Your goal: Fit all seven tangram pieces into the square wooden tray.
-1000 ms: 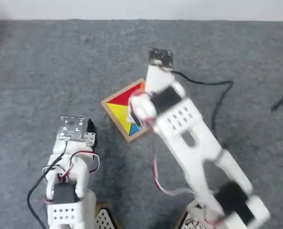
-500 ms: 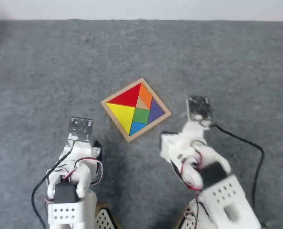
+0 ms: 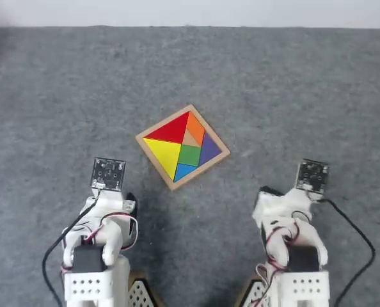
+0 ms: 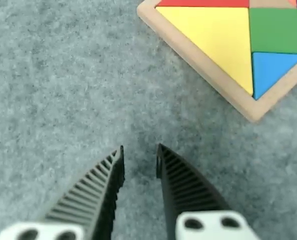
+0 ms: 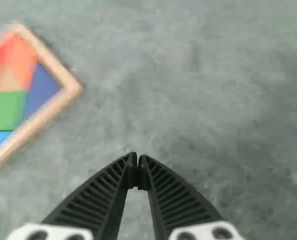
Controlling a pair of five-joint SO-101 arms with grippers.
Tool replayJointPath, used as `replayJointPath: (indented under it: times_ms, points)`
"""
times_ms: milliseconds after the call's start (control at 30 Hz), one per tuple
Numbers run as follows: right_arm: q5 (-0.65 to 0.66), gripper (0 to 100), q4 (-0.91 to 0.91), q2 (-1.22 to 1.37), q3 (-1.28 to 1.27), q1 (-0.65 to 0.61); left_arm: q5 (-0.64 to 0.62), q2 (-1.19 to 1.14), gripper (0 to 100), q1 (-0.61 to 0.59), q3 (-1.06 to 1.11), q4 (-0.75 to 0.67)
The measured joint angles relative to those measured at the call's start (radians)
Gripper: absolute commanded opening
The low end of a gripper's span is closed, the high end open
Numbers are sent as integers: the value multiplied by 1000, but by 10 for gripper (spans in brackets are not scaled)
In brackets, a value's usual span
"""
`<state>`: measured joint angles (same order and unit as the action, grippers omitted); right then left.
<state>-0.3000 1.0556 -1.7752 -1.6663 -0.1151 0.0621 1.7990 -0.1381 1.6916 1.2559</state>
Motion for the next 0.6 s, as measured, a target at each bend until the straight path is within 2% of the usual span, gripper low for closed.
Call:
replayJointPath:
  times_ms: [200,600]
  points:
    - [2,8,0,5,-2,98,0,0,103,2,0,0]
    - [2,8,0,5,-2,109,0,0,103,0,0,0]
